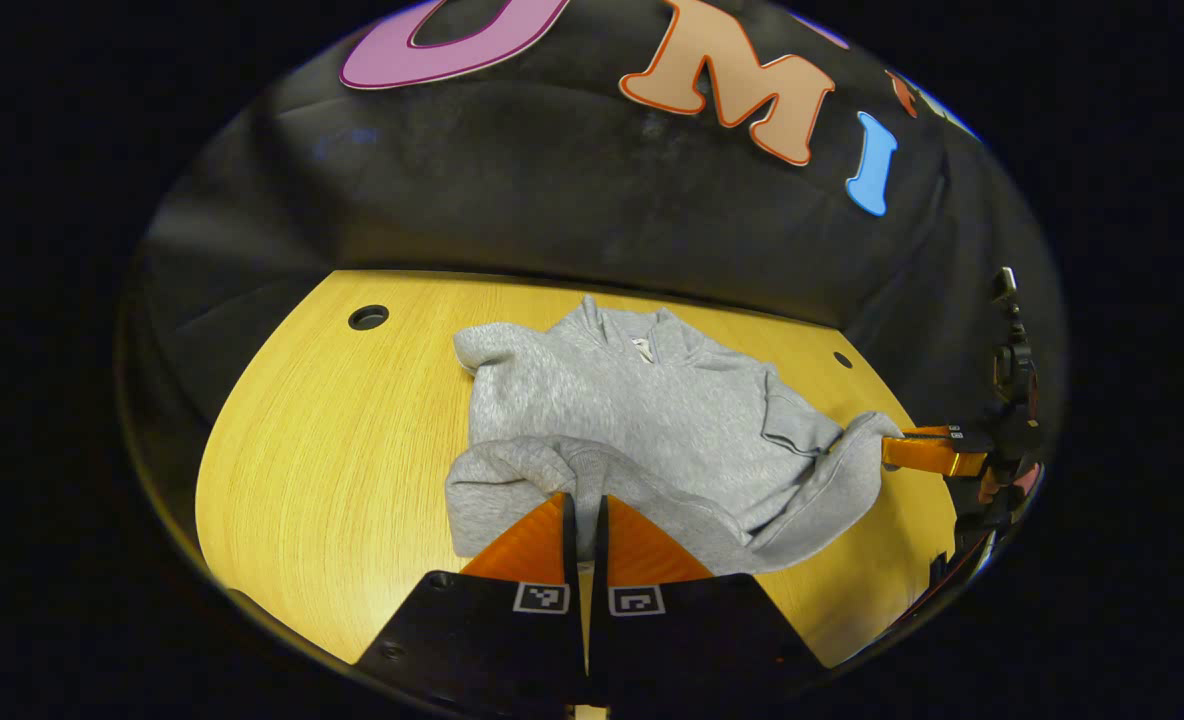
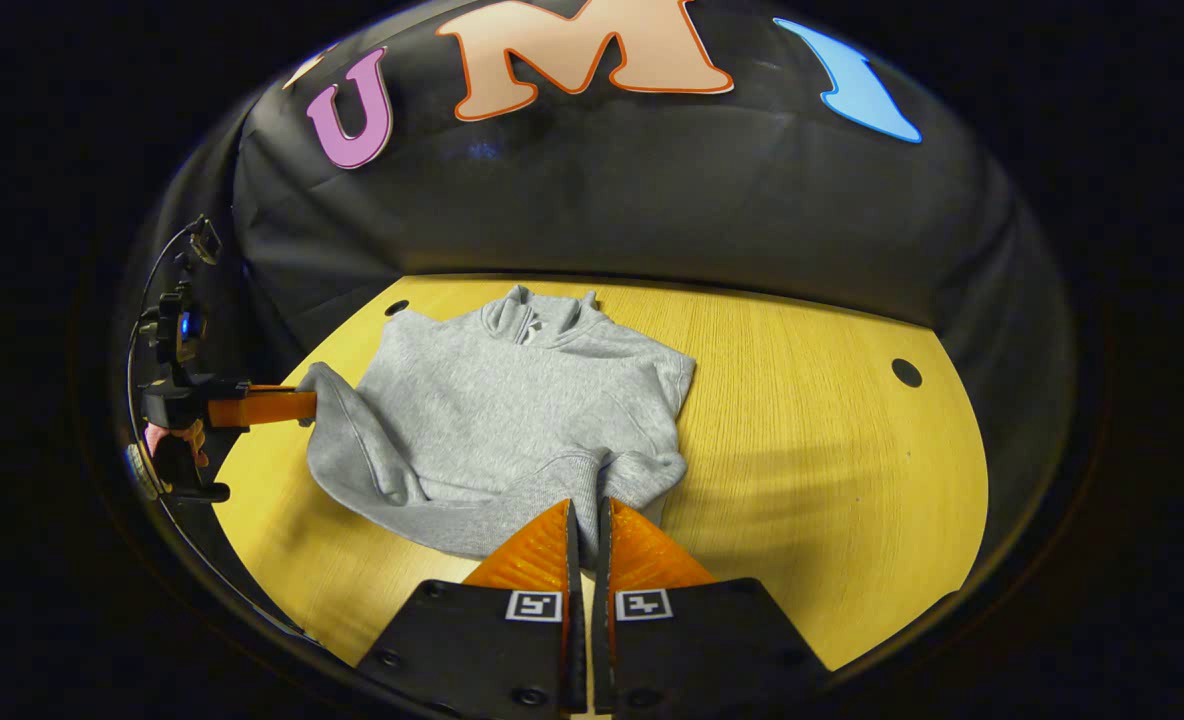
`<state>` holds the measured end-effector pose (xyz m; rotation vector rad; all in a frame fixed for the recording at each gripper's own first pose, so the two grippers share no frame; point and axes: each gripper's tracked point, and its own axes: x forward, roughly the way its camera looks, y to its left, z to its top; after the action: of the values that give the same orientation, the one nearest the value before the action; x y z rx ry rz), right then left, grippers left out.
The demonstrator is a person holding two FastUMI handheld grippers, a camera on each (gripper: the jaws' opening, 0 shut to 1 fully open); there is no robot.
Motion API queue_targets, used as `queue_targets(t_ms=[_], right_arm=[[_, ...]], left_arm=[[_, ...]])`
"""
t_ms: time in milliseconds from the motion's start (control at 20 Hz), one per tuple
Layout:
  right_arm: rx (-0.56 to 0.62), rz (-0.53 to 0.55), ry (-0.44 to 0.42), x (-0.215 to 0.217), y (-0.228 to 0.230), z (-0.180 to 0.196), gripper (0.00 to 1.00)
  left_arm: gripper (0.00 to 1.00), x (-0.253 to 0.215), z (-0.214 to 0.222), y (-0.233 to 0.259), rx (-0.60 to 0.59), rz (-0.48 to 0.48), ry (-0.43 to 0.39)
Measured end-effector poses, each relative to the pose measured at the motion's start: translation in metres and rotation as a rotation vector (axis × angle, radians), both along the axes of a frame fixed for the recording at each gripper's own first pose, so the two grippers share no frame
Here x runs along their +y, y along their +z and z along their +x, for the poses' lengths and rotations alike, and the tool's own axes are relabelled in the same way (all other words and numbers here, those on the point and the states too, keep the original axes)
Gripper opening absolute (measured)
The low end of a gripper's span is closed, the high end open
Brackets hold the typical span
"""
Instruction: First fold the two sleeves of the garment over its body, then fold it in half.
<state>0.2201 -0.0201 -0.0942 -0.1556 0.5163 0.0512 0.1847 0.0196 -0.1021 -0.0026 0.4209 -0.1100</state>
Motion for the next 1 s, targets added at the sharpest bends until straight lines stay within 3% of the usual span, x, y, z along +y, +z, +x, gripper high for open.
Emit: queue_targets(t_ms=[400,550,700,850,900,950,1000], right_arm=[[0.084,0.1,-0.081,-0.012,-0.036,0.052,0.06],[0.094,0.109,-0.061,-0.011,-0.042,0.058,0.13],[0.105,0.093,-0.029,-0.006,-0.044,0.054,0.18],[0.126,0.107,0.006,0.004,-0.044,0.046,0.49],[0.136,0.119,0.02,0.011,-0.044,0.042,0.57],[0.135,0.12,0.028,0.015,-0.042,0.04,0.85],[0.125,0.105,0.035,0.017,-0.038,0.038,0.93]], left_arm=[[0.0,0.013,0.051,-0.032,0.069,-0.011,0.111],[0.01,0.015,0.054,-0.044,0.1,-0.013,0.118],[0.11,0.018,0.054,-0.046,0.099,-0.015,0.096],[0.3,0.015,0.052,-0.043,0.105,-0.024,0.042],[0.53,0.011,0.049,-0.043,0.11,-0.027,0.023],[0.6,0.007,0.047,-0.041,0.114,-0.018,0.015],[0.78,0.007,0.043,-0.039,0.117,0.005,0.013]])
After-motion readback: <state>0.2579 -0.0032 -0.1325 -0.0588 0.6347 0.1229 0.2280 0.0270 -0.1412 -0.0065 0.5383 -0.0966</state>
